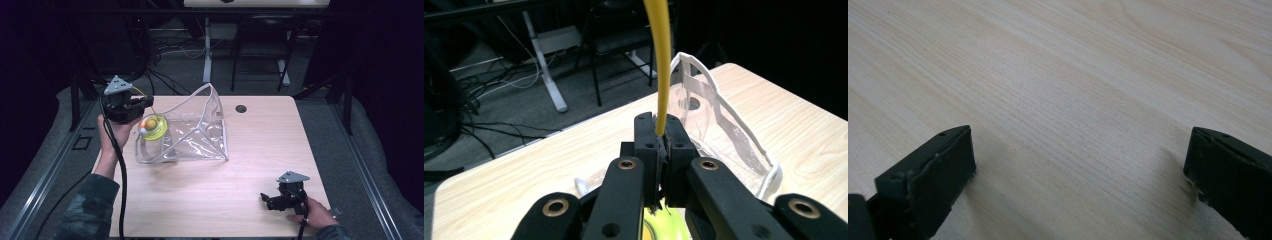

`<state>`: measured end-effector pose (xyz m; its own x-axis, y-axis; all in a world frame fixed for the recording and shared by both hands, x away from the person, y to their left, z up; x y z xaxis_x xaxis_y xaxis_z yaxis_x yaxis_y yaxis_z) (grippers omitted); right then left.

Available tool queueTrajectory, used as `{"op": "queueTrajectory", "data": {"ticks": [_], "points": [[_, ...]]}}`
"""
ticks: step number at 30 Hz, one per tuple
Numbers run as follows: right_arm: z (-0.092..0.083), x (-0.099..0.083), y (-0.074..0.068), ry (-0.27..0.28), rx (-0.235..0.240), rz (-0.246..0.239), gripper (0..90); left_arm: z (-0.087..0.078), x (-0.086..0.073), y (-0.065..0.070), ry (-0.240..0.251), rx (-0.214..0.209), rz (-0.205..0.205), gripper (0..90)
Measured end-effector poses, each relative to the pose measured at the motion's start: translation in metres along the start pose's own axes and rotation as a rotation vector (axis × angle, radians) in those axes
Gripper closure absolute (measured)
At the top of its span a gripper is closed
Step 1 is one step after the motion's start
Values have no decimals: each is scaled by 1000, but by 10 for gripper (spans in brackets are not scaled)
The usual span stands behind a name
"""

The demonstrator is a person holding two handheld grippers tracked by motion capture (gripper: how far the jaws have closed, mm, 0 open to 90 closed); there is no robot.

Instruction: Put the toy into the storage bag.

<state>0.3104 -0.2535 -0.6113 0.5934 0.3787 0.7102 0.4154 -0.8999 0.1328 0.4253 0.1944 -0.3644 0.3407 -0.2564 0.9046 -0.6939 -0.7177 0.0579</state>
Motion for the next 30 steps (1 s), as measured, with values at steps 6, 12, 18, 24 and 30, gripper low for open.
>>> {"op": "queueTrajectory", "data": {"ticks": [6,12,18,24,30], "points": [[0,0,0,1,1,1,0,7,-4,1,-4,-7,-9,881],[0,0,0,-1,1,-2,0,18,-8,2,-16,-28,-16,881],[0,0,0,-2,0,-3,0,28,-14,1,-31,-37,-25,881],[0,0,0,-2,-1,-1,0,37,-20,-1,-40,-36,-38,881],[0,0,0,-1,-1,-1,0,53,-28,0,-65,-63,-55,881]]}}
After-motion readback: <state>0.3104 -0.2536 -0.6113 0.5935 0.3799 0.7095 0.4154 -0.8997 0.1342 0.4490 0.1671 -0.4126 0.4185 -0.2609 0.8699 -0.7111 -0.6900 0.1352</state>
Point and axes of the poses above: each handheld gripper's, and its own axes: z roughly forward along the jaws, x roughly out of its top, y roughly to its right, the point moved 3 cm from there along z, roughly forward along the jaws, and after that the axes turned 11 degrees about -x, right-handed, at the moved point
